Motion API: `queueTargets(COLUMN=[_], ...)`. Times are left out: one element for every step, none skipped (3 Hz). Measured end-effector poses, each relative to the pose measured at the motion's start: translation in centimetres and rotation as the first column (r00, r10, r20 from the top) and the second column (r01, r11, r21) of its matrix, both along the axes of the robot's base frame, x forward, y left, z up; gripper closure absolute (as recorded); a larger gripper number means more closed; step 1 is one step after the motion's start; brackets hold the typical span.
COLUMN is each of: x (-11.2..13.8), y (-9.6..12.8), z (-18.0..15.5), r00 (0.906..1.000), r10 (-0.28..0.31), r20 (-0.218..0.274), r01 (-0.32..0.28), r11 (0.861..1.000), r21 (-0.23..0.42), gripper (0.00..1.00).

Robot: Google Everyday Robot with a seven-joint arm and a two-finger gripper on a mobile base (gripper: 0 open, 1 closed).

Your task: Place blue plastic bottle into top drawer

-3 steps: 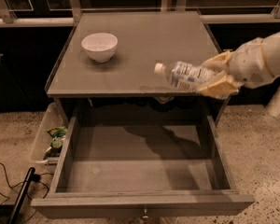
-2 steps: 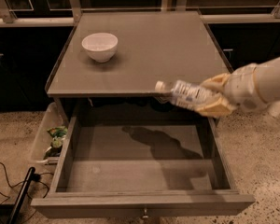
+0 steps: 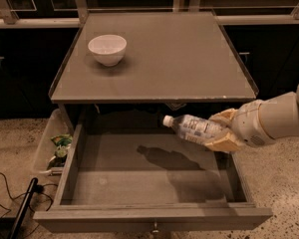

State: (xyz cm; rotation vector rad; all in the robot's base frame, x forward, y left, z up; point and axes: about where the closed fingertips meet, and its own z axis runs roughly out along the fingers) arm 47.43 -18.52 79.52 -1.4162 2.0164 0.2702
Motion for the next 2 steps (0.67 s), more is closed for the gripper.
queueTargets(x=[0.1,0.0], y=[0.4,2.7], z=[-0.7,-6.6], r00=[0.9999,0.996], r10=[0.006,0.024], r20=[-0.014,-0.086], r01=[-0.006,-0.019], r11=[1.0,0.998], r21=[0.007,0.058], gripper=[1.0,1.0])
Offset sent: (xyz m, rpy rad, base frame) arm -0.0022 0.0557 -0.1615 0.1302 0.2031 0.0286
